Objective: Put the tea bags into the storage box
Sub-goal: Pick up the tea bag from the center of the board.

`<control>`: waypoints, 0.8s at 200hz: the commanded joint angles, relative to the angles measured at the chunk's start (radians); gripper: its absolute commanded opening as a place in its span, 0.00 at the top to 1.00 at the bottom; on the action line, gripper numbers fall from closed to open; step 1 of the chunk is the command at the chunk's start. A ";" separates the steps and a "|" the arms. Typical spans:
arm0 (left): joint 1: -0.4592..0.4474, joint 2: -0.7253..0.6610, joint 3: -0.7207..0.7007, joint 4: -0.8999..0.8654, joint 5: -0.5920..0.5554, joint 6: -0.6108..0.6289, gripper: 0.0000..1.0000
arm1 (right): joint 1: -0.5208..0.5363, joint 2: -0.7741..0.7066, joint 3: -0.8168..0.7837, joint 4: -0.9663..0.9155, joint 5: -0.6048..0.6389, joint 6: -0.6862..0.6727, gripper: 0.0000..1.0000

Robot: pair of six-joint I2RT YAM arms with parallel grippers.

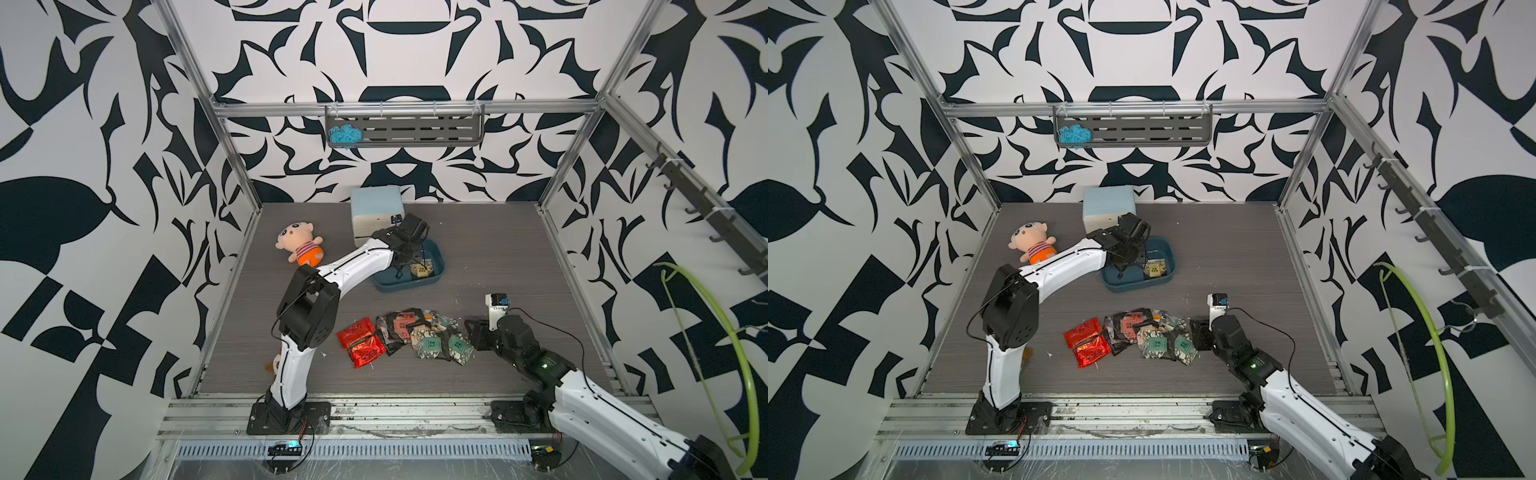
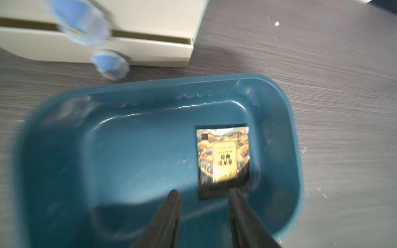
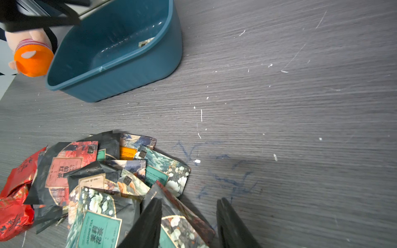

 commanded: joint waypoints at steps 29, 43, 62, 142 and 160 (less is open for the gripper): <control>0.002 -0.288 -0.202 -0.049 0.086 0.049 0.52 | 0.005 -0.032 0.029 0.045 -0.098 -0.019 0.53; -0.002 -0.381 -0.289 -0.029 0.130 0.045 0.50 | 0.006 -0.042 0.022 0.051 -0.121 -0.020 0.53; -0.016 -0.488 -0.409 0.014 0.230 0.027 0.47 | 0.007 -0.045 0.019 0.064 -0.157 -0.024 0.53; -0.269 -0.682 -0.777 0.201 0.251 -0.199 0.49 | 0.037 0.136 0.047 0.160 -0.306 -0.047 0.70; -0.289 -0.681 -0.837 0.262 0.242 -0.269 0.54 | 0.065 0.198 0.066 0.167 -0.296 -0.047 0.76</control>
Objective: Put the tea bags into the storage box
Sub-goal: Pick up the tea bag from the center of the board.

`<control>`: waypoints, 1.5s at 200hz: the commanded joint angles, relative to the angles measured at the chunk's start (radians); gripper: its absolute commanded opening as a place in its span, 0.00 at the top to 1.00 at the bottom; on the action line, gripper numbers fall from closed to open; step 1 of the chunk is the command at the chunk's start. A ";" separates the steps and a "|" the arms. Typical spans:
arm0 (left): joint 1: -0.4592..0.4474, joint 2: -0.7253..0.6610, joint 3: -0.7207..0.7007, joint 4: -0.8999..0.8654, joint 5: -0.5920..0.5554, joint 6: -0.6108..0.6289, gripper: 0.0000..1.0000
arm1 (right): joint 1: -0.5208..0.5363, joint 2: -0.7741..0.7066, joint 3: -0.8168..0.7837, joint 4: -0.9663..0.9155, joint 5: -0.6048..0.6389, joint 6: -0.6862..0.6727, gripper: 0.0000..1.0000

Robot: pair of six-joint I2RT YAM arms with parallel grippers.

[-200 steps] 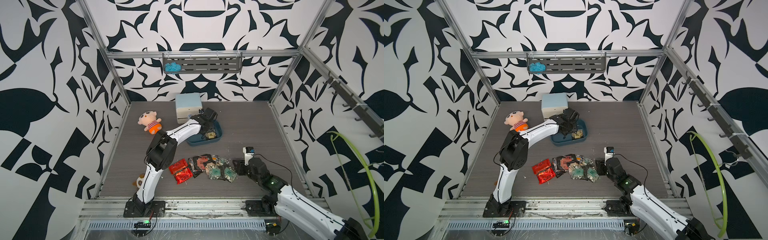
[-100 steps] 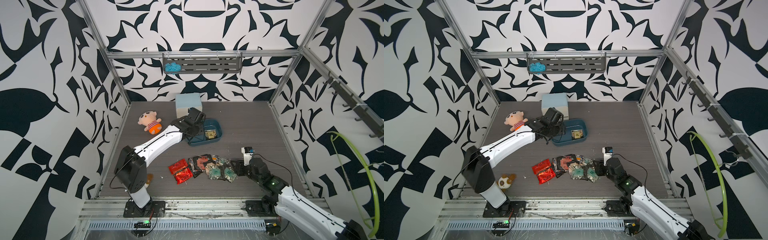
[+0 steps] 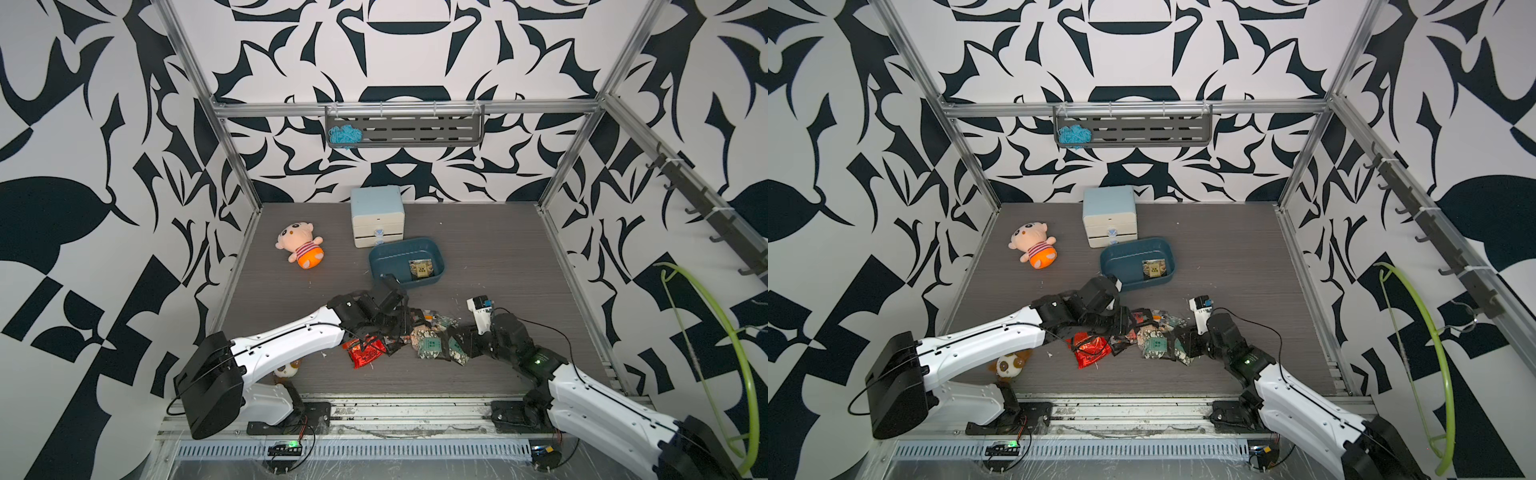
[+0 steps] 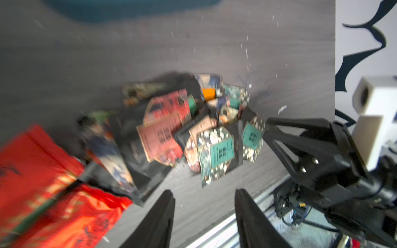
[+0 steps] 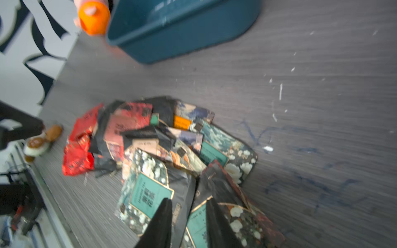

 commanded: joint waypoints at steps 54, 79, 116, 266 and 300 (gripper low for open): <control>-0.060 0.093 -0.069 0.201 0.031 -0.179 0.60 | 0.146 0.210 0.138 0.034 0.041 -0.057 0.82; -0.084 0.153 -0.027 0.192 0.032 -0.168 0.61 | 0.172 0.241 0.157 0.018 0.069 -0.067 0.82; -0.088 0.209 0.011 0.170 0.014 -0.160 0.62 | 0.185 0.229 0.159 -0.008 0.137 -0.057 0.84; -0.088 0.305 0.045 0.143 -0.002 -0.153 0.63 | 0.186 0.388 0.239 -0.082 0.209 -0.030 0.92; -0.088 0.307 0.043 0.138 -0.016 -0.154 0.63 | 0.187 0.397 0.243 -0.083 0.213 -0.027 0.92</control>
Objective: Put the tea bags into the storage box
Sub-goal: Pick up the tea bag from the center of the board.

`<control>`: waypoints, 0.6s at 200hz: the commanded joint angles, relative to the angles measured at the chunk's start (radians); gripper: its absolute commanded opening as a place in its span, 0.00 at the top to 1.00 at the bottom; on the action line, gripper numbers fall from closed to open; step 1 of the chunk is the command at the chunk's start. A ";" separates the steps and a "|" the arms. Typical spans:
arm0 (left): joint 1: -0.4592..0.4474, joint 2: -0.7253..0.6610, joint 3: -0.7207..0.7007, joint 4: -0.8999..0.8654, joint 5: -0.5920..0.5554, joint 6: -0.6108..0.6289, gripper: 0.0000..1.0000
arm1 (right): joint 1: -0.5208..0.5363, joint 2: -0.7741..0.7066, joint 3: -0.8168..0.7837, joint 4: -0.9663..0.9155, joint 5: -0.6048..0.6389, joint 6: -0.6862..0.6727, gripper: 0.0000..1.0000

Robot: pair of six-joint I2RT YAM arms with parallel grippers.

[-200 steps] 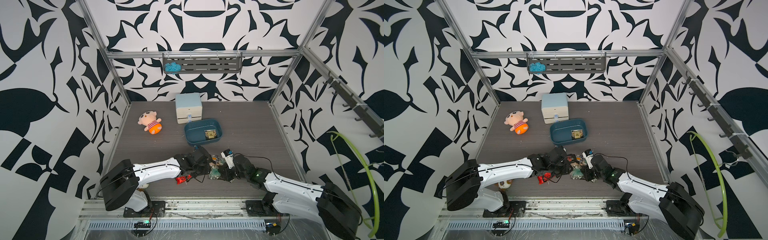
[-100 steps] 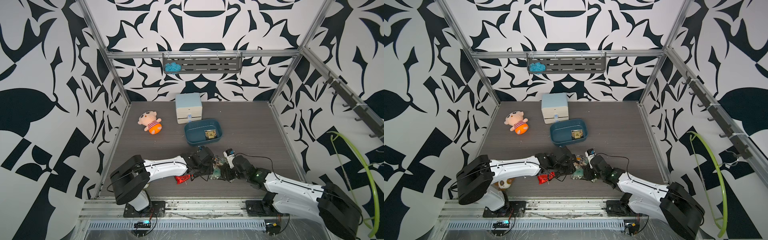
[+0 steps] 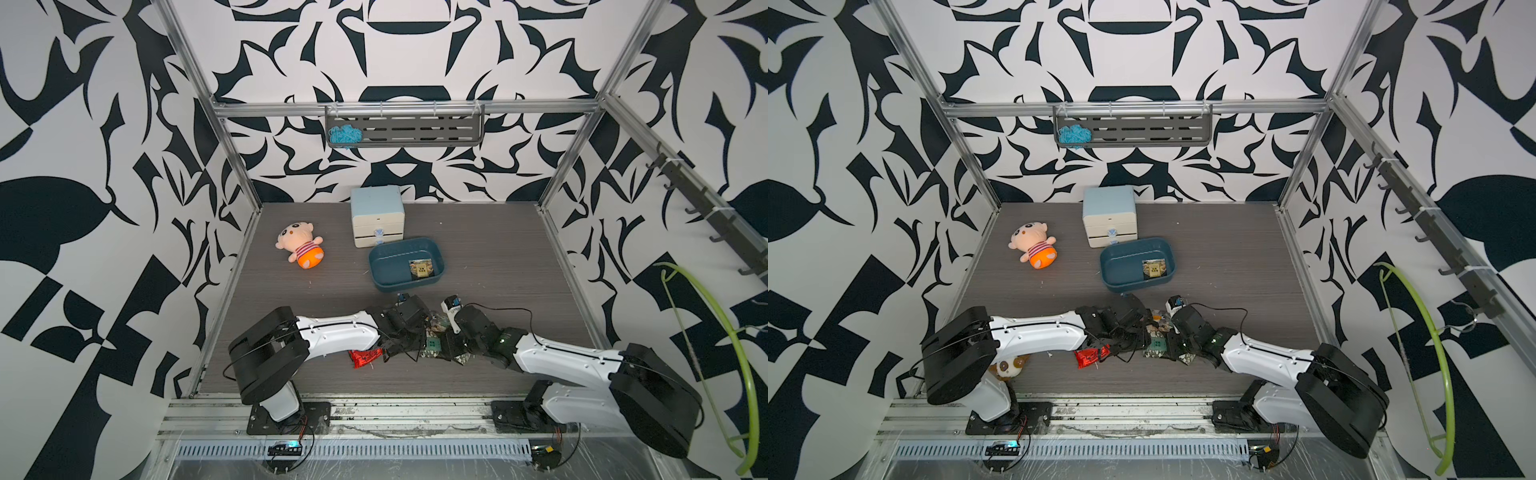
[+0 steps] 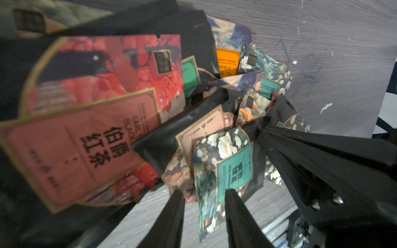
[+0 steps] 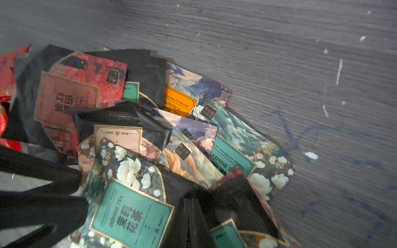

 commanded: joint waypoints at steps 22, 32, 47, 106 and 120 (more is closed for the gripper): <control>-0.001 0.024 0.026 -0.019 -0.014 0.007 0.63 | 0.004 -0.001 0.032 -0.009 0.021 0.014 0.92; -0.001 0.031 0.028 -0.018 -0.015 0.005 0.63 | 0.005 -0.003 0.030 -0.009 0.021 0.015 0.92; -0.001 0.037 0.029 -0.015 -0.015 0.004 0.64 | 0.004 -0.003 0.031 -0.009 0.023 0.016 0.92; -0.001 0.064 0.046 0.009 -0.003 -0.001 0.65 | 0.006 -0.006 0.029 -0.009 0.026 0.016 0.92; -0.001 0.070 0.049 0.017 0.003 -0.004 0.65 | 0.006 -0.005 0.029 -0.009 0.026 0.018 0.92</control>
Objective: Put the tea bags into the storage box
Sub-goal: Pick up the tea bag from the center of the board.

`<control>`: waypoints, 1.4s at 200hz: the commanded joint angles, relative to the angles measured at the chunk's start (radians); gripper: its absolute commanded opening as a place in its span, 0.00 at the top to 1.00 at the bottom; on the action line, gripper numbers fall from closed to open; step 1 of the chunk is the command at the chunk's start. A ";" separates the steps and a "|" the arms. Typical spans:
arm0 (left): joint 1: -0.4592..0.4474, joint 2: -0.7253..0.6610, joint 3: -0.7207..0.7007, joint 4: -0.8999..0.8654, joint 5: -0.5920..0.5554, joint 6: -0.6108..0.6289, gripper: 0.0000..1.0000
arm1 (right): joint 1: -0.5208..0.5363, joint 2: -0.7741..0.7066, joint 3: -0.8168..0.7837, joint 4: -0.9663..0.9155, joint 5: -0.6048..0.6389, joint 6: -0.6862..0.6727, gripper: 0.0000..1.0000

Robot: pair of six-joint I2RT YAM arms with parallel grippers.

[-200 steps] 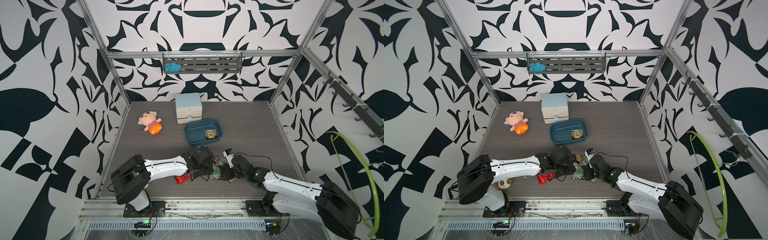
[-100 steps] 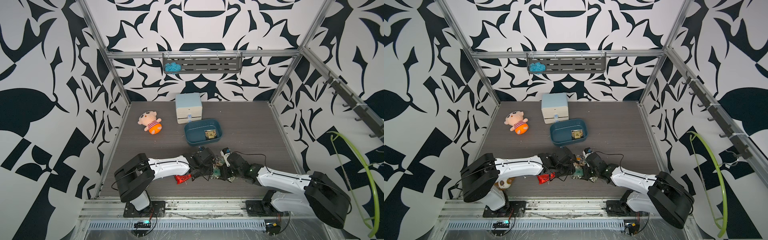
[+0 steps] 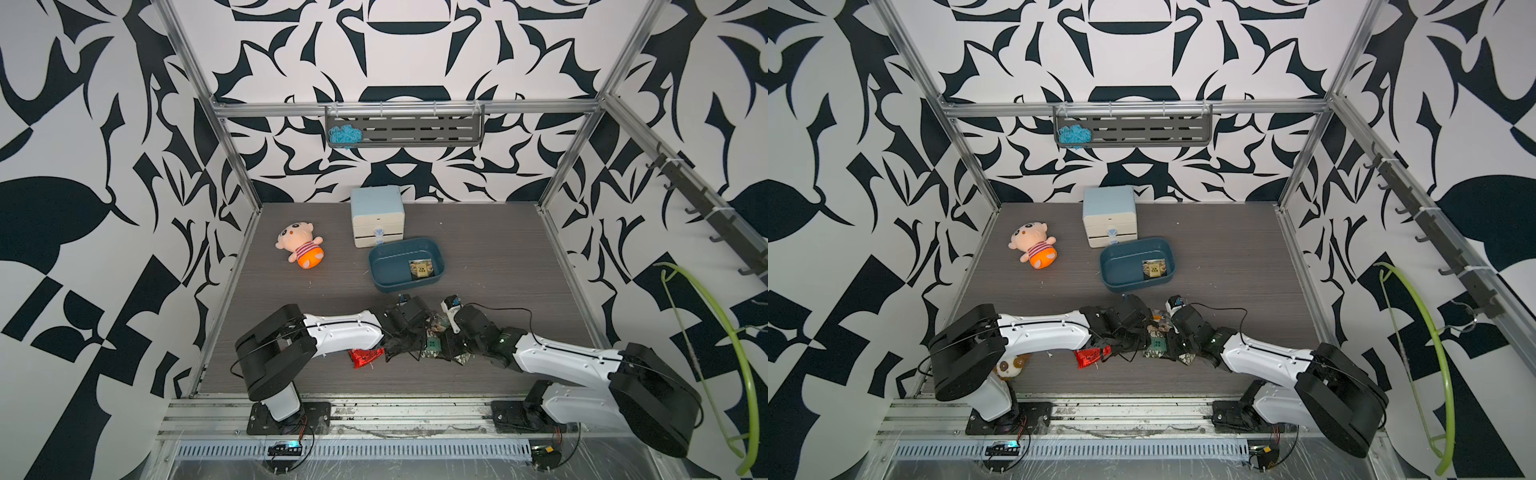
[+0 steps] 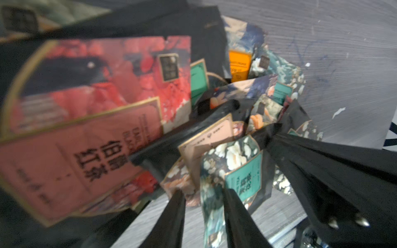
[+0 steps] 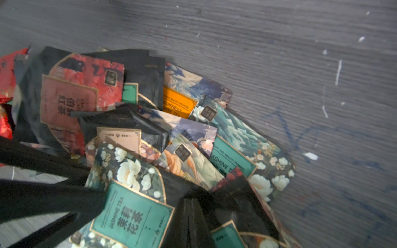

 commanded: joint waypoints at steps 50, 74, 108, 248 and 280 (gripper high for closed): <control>-0.001 0.035 0.038 0.024 0.017 -0.009 0.66 | 0.006 -0.007 0.028 -0.009 0.021 0.013 0.91; -0.001 0.040 0.039 0.030 0.017 -0.013 0.67 | 0.006 -0.006 0.028 -0.007 0.019 0.013 0.91; -0.001 0.037 0.042 0.030 0.019 -0.015 0.69 | 0.007 -0.008 0.027 -0.008 0.019 0.012 0.91; -0.001 -0.053 0.003 0.019 0.024 -0.007 1.00 | 0.010 -0.092 -0.012 0.013 0.076 0.019 0.84; -0.001 -0.101 -0.007 -0.008 0.011 0.009 1.00 | 0.010 -0.181 -0.039 0.009 0.125 0.023 0.82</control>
